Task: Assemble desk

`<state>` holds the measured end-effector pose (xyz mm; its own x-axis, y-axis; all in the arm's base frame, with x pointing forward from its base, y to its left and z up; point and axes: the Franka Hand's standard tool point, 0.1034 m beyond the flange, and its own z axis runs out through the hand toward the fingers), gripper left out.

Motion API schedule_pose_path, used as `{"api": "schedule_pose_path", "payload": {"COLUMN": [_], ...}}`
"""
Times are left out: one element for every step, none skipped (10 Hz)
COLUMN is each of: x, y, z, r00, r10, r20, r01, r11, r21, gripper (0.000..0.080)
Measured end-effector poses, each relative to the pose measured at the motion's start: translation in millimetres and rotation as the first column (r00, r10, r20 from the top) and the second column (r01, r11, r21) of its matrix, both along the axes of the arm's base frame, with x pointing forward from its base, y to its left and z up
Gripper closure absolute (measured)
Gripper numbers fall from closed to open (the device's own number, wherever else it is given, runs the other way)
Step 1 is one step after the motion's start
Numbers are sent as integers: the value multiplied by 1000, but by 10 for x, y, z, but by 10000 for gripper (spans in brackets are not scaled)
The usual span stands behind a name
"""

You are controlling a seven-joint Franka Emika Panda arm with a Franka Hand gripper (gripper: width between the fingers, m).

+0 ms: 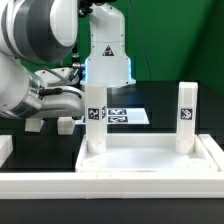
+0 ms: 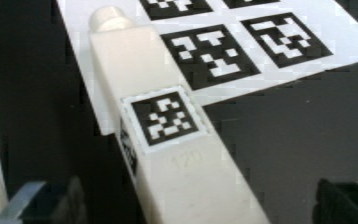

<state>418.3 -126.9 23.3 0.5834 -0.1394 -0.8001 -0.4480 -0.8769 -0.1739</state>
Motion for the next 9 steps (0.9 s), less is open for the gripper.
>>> {"api": "schedule_pose_path", "payload": {"x": [0,0,-1,-2,-3,-3,-4,-4,-3], "y": [1,1,1,1,1,1,-1,-5,-8], "z": [1,1,-1,-4,-5,-6,0,7,11], "r00": [1000,1000,1000,1000,1000,1000,1000,1000,1000], "r10": [0,0,0,0,0,0,0,-1,-2], "r20": [0,0,-1,-1,-1,-1,-2,-3,-3], "r01": [0,0,0,0,0,0,0,1,2], "r11": [1000,1000,1000,1000,1000,1000,1000,1000,1000], "r21": [1,1,1,0,1,1,1,2,2], "gripper": [151,151,151,266,402,402,589,736,736]}}
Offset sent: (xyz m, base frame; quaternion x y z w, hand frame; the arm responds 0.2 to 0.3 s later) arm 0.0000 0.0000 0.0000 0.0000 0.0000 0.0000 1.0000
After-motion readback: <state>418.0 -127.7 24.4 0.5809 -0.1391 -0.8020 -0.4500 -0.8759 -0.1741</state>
